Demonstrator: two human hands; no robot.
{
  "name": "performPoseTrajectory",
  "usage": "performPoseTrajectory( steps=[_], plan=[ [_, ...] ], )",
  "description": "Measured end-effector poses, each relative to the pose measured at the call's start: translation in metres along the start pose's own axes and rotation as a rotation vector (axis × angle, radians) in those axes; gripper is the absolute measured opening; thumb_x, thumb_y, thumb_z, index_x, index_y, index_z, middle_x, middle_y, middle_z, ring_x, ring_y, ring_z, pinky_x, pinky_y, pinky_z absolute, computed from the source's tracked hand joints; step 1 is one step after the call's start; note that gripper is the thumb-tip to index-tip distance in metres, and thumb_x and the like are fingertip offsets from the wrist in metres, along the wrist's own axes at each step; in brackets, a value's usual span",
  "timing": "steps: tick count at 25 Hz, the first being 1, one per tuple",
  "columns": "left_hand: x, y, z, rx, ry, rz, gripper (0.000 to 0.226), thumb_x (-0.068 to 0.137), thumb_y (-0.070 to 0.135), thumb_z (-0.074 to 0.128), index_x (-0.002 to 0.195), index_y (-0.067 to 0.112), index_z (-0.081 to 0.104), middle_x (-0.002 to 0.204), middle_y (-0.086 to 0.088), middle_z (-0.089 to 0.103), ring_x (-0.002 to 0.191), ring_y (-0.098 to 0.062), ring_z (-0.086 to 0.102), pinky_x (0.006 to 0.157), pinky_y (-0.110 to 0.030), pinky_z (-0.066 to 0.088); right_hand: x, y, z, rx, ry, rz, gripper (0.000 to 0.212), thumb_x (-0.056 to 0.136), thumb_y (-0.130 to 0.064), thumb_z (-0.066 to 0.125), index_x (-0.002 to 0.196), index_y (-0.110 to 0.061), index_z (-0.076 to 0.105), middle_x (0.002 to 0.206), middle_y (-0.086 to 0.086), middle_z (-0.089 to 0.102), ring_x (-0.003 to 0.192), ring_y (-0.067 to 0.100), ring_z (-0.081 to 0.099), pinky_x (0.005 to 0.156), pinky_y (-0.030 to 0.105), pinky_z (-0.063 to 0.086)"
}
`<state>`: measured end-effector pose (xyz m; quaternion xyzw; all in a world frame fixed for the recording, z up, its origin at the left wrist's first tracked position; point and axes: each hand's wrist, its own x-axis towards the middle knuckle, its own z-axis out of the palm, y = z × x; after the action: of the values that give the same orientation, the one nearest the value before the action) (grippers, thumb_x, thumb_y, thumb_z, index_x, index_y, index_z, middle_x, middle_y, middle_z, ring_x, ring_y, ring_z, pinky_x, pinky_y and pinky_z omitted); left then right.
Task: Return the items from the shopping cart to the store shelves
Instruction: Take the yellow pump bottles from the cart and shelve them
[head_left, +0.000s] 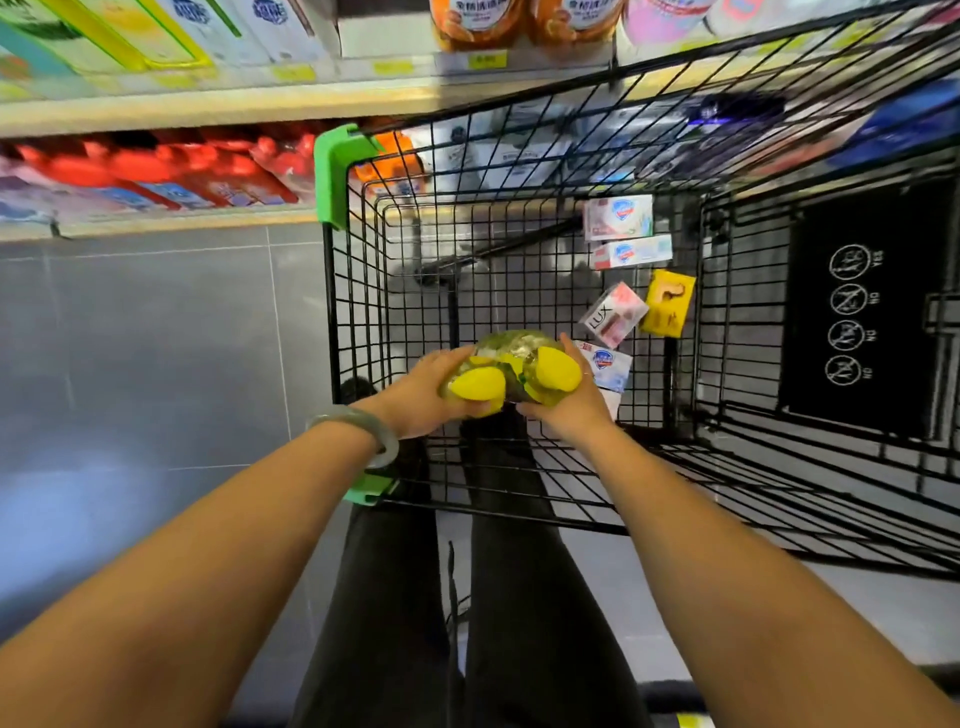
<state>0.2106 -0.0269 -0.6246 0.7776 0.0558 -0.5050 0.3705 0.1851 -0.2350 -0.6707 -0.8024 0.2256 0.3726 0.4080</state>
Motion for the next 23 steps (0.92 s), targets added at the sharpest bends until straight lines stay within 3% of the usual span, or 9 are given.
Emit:
performPoseTrajectory(
  steps=[3, 6, 8, 11, 15, 19, 23],
  plan=[
    [0.016, 0.001, 0.005, -0.072, 0.133, -0.007, 0.091, 0.076, 0.045, 0.072, 0.148, 0.030, 0.019, 0.149, -0.004, 0.024, 0.138, -0.022, 0.027, 0.116, -0.043, 0.026, 0.010, 0.004, 0.002, 0.076, 0.075, 0.043, 0.095, 0.059, -0.028, 0.088, 0.139, -0.017, 0.037, 0.134, -0.001, 0.051, 0.122, 0.017, 0.051, 0.104, 0.031, 0.041],
    [0.033, 0.002, 0.005, 0.138, 0.227, 0.060, 0.098, 0.065, 0.030, 0.084, 0.143, 0.027, 0.024, 0.143, -0.008, 0.032, 0.133, -0.027, 0.032, 0.112, -0.047, 0.030, 0.018, 0.006, 0.002, 0.119, 0.110, 0.109, 0.092, 0.058, -0.036, 0.087, 0.136, -0.015, 0.042, 0.133, 0.002, 0.055, 0.121, 0.020, 0.052, 0.106, 0.033, 0.041],
    [0.044, 0.008, 0.004, 0.179, 0.264, 0.091, 0.088, 0.067, 0.026, 0.082, 0.137, 0.022, 0.029, 0.135, -0.010, 0.040, 0.122, -0.028, 0.043, 0.102, -0.043, 0.041, 0.021, 0.005, -0.002, 0.120, 0.112, 0.110, 0.082, 0.063, -0.031, 0.086, 0.133, -0.014, 0.047, 0.131, 0.003, 0.056, 0.120, 0.020, 0.053, 0.104, 0.029, 0.040],
    [0.054, 0.014, 0.000, 0.186, 0.242, 0.038, 0.084, 0.068, 0.028, 0.080, 0.135, 0.021, 0.029, 0.127, -0.009, 0.051, 0.102, -0.027, 0.056, 0.081, -0.038, 0.047, 0.024, 0.001, -0.008, 0.184, 0.142, 0.115, 0.068, 0.064, -0.024, 0.086, 0.124, -0.013, 0.057, 0.122, 0.005, 0.063, 0.113, 0.023, 0.058, 0.099, 0.034, 0.047],
    [0.049, 0.010, -0.006, 0.184, 0.279, -0.065, 0.078, 0.064, 0.033, 0.084, 0.126, 0.016, 0.040, 0.122, -0.004, 0.055, 0.107, -0.026, 0.057, 0.083, -0.036, 0.047, 0.019, -0.019, -0.019, 0.166, 0.172, 0.052, 0.078, 0.055, -0.026, 0.085, 0.123, -0.018, 0.049, 0.116, 0.002, 0.062, 0.105, 0.022, 0.059, 0.092, 0.037, 0.050],
    [0.021, -0.001, -0.012, 0.056, 0.306, -0.089, 0.081, 0.056, 0.036, 0.087, 0.120, 0.018, 0.041, 0.114, -0.001, 0.058, 0.102, -0.024, 0.058, 0.087, -0.043, 0.050, -0.003, -0.041, -0.042, -0.057, 0.108, -0.014, 0.066, 0.064, -0.029, 0.082, 0.120, -0.023, 0.047, 0.103, -0.007, 0.056, 0.093, 0.017, 0.052, 0.081, 0.031, 0.045],
    [-0.015, 0.000, -0.034, -0.119, 0.347, -0.122, 0.097, 0.045, 0.041, 0.090, 0.125, 0.020, 0.039, 0.115, 0.003, 0.061, 0.107, -0.020, 0.060, 0.098, -0.041, 0.047, -0.038, -0.065, -0.061, -0.162, 0.097, -0.012, 0.071, 0.061, -0.039, 0.081, 0.120, -0.023, 0.044, 0.102, -0.004, 0.055, 0.103, 0.027, 0.057, 0.085, 0.041, 0.051]
  ],
)
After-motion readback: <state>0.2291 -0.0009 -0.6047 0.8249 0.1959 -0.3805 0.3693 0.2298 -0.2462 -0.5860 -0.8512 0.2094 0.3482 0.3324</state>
